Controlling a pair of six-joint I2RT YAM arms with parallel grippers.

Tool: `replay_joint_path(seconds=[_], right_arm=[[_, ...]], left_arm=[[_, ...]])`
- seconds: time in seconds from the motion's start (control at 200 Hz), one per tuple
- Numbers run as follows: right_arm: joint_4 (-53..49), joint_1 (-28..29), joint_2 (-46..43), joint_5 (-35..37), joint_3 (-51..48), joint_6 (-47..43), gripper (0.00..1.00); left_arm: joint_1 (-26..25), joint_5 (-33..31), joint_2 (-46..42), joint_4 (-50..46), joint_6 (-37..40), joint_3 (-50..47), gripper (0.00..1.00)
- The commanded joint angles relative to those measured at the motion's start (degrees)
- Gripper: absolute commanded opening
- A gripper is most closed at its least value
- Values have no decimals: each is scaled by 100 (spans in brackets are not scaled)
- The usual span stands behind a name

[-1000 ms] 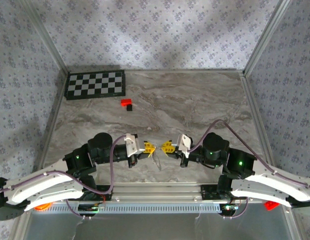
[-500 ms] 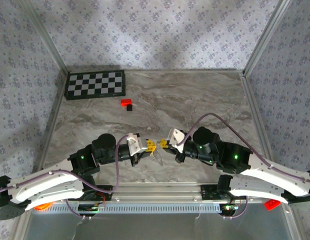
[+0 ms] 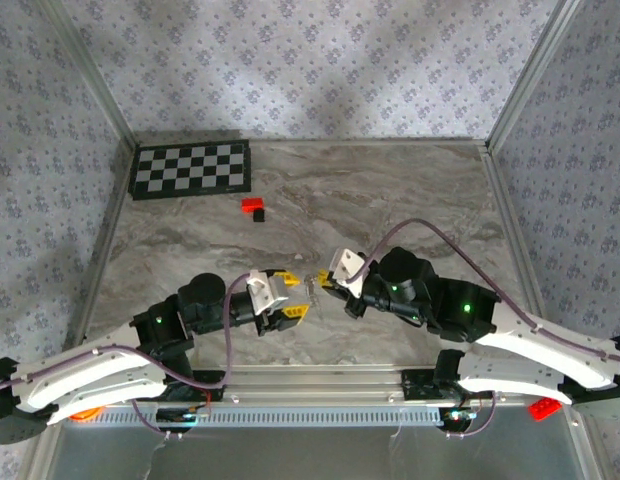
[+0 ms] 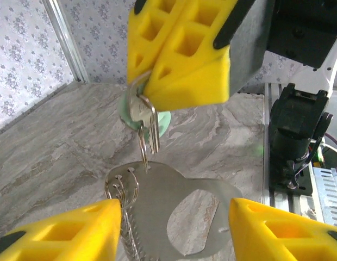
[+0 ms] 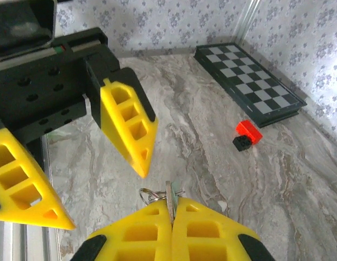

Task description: Put the keys on the keyring

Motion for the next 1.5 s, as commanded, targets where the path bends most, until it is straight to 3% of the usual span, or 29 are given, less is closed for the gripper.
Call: replay_joint_path(seconds=[0.0,0.18,0.515,1.039,1.494], right_arm=[[-123,-92,29,-33,254,-10,0],[-297,-248,250,-6,410,202,0],[-452,-980,508,474,620,876,0],[-469,-2338,1367,221,1021,1656,0],[-192,-2973,2296,-226,1796,1683,0]], left_arm=[[-3,-42,-22,106,-144,88,63],[1,-127,35,307,-212,184,80],[40,-374,507,825,-715,87,99],[107,-466,500,1510,-928,-444,99],[208,-344,341,1588,-998,-552,99]])
